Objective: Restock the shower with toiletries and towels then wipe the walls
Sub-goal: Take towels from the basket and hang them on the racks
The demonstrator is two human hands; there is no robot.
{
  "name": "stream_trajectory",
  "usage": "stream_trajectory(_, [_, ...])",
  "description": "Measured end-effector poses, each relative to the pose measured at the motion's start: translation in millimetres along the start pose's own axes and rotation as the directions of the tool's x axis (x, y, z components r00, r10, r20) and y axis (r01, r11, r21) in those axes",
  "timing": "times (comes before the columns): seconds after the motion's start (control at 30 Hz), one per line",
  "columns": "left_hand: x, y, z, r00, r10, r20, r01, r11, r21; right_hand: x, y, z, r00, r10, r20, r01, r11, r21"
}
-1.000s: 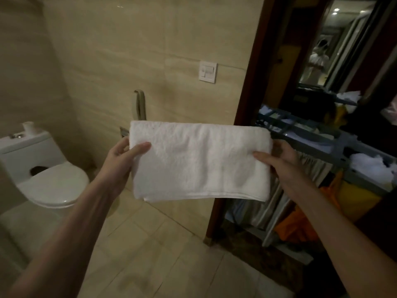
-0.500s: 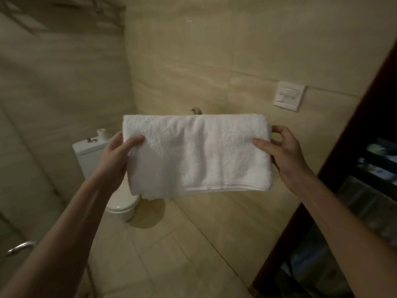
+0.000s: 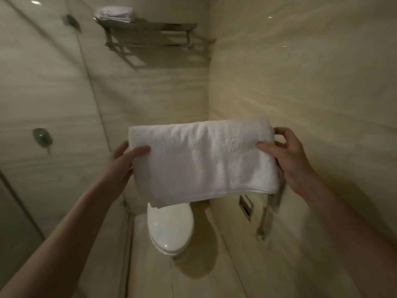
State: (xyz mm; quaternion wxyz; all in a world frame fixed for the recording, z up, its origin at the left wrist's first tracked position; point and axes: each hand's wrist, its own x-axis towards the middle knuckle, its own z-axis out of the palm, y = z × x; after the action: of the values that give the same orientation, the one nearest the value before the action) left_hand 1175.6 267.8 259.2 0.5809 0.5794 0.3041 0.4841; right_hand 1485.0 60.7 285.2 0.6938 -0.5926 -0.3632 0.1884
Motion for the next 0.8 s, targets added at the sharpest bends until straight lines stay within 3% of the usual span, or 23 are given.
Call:
stream_trajectory(0.37, [117.0, -23.0, -54.8, 0.982, 0.024, -0.186, -0.025, 1.0, -0.006, 172.5, 47.5, 120.3, 0.98, -0.017, 0.199, 0.022, 1.0, -0.021])
stream_trajectory(0.57, [207.8, -24.4, -89.8, 0.971, 0.087, -0.224, -0.087, 0.996, 0.006, 250.9, 59.7, 195.4, 0.972, -0.048, 0.232, 0.045, 0.999, 0.017])
stream_trajectory(0.8, [341.8, -3.8, -125.4, 0.974, 0.15, -0.17, -0.154, 0.988, -0.008, 343.3, 45.5, 270.6, 0.972, -0.132, 0.193, 0.134, 0.991, 0.006])
